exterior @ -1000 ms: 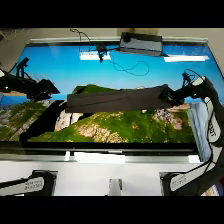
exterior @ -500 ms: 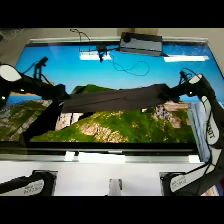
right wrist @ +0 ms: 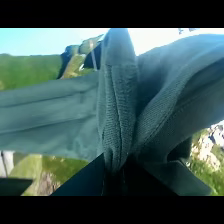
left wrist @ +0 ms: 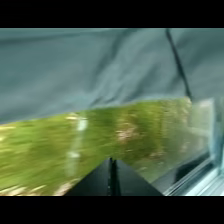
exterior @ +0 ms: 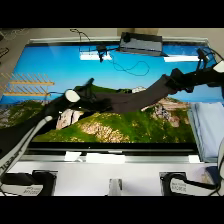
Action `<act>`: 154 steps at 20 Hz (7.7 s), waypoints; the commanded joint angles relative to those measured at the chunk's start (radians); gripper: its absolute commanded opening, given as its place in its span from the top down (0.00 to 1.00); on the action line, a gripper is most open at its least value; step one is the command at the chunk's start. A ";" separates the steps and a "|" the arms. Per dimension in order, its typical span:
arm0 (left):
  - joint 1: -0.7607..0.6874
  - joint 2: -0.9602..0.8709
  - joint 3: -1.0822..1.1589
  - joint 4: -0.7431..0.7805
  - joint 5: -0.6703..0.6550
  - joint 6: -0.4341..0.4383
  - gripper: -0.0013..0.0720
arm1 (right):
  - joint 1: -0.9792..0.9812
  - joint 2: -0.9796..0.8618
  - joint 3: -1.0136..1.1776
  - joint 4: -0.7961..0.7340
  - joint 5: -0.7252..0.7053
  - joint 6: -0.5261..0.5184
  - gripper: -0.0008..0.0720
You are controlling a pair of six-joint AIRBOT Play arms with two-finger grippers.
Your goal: Fold the shirts.
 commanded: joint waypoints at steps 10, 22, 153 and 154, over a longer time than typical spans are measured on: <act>-0.157 -0.355 0.332 -0.317 0.050 0.005 0.93 | 0.001 0.276 0.001 -0.001 0.161 -0.024 0.95; 0.024 -0.124 0.344 0.338 -0.323 0.026 0.94 | 0.132 0.247 0.001 0.013 0.081 -0.054 0.95; 0.090 0.189 0.217 1.099 -0.713 -0.422 0.26 | 0.144 -0.113 0.226 -0.472 0.378 0.211 0.06; 0.090 0.189 0.217 1.099 -0.713 -0.422 0.26 | 0.144 -0.113 0.226 -0.472 0.378 0.211 0.06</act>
